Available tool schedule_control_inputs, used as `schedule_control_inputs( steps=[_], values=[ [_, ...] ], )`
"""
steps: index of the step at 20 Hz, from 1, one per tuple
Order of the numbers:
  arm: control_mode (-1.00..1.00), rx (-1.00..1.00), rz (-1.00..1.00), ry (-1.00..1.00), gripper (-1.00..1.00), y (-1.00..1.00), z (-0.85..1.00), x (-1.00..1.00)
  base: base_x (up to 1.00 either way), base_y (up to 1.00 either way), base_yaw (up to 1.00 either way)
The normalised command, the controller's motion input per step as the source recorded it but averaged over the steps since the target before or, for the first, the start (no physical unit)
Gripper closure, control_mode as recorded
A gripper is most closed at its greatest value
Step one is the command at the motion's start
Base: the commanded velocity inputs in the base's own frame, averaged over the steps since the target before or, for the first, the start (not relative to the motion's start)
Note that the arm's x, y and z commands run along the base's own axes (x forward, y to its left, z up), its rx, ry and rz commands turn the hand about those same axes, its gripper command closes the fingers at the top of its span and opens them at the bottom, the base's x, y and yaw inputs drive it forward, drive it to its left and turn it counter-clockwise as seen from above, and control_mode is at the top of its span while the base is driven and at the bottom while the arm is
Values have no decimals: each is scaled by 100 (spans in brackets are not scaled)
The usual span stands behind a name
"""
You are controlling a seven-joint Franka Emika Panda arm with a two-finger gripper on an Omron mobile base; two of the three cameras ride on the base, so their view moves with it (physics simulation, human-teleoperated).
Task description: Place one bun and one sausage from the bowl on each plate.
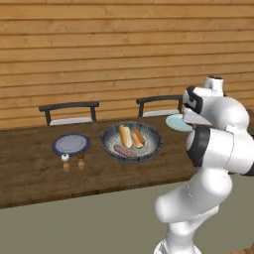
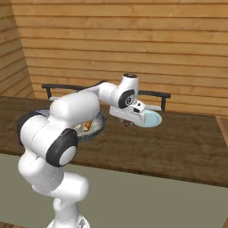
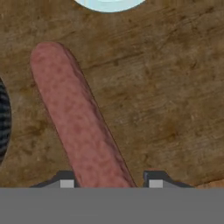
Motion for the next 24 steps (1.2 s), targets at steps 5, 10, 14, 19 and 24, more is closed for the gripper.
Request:
schedule_control_inputs(
  steps=[5, 10, 14, 19, 24],
  values=[
    [-100, 0, -2, 0, 100, 26, 0, 90, 0, 0, 0],
    [-100, 0, 0, 0, 100, 2, -9, 68, 0, 0, 0],
    [-100, 0, 0, -1, 100, -1, -24, 28, 0, 0, 0],
    [-100, 0, 0, -2, 100, -16, -30, 12, 0, 0, 0],
    [-100, 0, 0, -4, 100, -26, -23, 2, 0, 0, 0]
  ],
)
